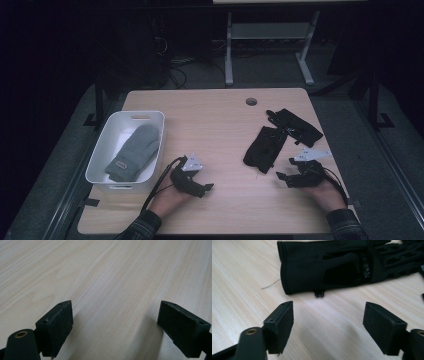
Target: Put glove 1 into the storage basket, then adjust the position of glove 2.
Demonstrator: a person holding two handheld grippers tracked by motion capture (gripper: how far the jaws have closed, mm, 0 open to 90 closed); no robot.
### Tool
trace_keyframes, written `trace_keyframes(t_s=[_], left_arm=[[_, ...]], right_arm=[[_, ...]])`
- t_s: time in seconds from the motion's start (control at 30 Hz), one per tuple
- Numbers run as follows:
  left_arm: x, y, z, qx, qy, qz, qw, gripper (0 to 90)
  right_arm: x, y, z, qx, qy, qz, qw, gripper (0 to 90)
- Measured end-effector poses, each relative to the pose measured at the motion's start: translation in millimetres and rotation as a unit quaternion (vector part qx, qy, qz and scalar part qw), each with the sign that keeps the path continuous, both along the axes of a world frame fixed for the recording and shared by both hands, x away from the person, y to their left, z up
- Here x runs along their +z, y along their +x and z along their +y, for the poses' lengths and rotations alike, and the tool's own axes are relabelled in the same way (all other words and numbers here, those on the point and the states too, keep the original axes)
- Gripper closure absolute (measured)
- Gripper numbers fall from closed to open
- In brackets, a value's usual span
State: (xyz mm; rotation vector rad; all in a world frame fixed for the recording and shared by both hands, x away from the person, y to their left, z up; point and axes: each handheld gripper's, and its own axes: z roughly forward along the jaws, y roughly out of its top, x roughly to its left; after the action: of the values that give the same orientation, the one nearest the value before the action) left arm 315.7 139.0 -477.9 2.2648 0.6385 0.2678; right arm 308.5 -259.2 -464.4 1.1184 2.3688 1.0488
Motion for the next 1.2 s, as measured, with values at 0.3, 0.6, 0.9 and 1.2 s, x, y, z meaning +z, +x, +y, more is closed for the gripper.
trace_keyframes(t_s=[0.3,0.6,0.9,1.2], left_arm=[[-0.1,0.2,0.2,0.005,-0.002,-0.001,1.0,12.3],[0.1,0.6,-0.1,0.008,-0.001,-0.002,1.0,12.2],[-0.1,1.3,-0.8,0.008,-0.002,-0.002,1.0,12.2],[0.4,1.6,-0.8,0.005,0.001,-0.001,1.0,12.2]], right_arm=[[19.1,9.3,4.4,-0.006,0.024,-0.032,0.9992,55.4],[22.6,32.5,15.0,-0.003,0.026,-0.01,0.9996,90.0],[14.3,55.8,22.8,0.007,0.017,0.01,0.9998,90.0],[-4.1,66.3,37.4,0.017,-0.016,0.032,0.9992,90.0]])
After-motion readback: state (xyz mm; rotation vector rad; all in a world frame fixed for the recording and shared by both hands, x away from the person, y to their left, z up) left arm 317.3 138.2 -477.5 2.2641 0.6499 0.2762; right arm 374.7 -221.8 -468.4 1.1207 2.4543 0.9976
